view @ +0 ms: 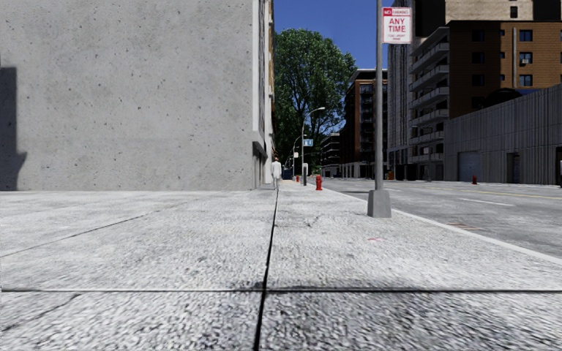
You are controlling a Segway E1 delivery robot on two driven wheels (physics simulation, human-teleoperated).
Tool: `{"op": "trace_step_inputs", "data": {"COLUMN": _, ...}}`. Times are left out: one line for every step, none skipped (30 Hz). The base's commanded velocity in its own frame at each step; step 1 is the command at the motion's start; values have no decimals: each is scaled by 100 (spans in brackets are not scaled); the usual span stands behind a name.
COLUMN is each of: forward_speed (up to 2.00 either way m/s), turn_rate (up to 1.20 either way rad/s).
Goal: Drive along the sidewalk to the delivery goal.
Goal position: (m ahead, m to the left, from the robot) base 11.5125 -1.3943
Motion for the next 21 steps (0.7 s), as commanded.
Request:
{"op": "trace_step_inputs", "data": {"forward_speed": 200, "turn_rate": 0}}
{"op": "trace_step_inputs", "data": {"forward_speed": 200, "turn_rate": 0}}
{"op": "trace_step_inputs", "data": {"forward_speed": 200, "turn_rate": 0}}
{"op": "trace_step_inputs", "data": {"forward_speed": 200, "turn_rate": 0}}
{"op": "trace_step_inputs", "data": {"forward_speed": 200, "turn_rate": 0}}
{"op": "trace_step_inputs", "data": {"forward_speed": 200, "turn_rate": 0}}
{"op": "trace_step_inputs", "data": {"forward_speed": 200, "turn_rate": 0}}
{"op": "trace_step_inputs", "data": {"forward_speed": 200, "turn_rate": 0}}
{"op": "trace_step_inputs", "data": {"forward_speed": 200, "turn_rate": 0}}
{"op": "trace_step_inputs", "data": {"forward_speed": 200, "turn_rate": 0}}
{"op": "trace_step_inputs", "data": {"forward_speed": 200, "turn_rate": 0}}
{"op": "trace_step_inputs", "data": {"forward_speed": 200, "turn_rate": 0}}
{"op": "trace_step_inputs", "data": {"forward_speed": 200, "turn_rate": 0}}
{"op": "trace_step_inputs", "data": {"forward_speed": 200, "turn_rate": 0}}
{"op": "trace_step_inputs", "data": {"forward_speed": 200, "turn_rate": 0}}
{"op": "trace_step_inputs", "data": {"forward_speed": 200, "turn_rate": 0}}
{"op": "trace_step_inputs", "data": {"forward_speed": 200, "turn_rate": 0}}
{"op": "trace_step_inputs", "data": {"forward_speed": 200, "turn_rate": 0}}
{"op": "trace_step_inputs", "data": {"forward_speed": 200, "turn_rate": 0}}
{"op": "trace_step_inputs", "data": {"forward_speed": 200, "turn_rate": 0}}
{"op": "trace_step_inputs", "data": {"forward_speed": 200, "turn_rate": 0}}
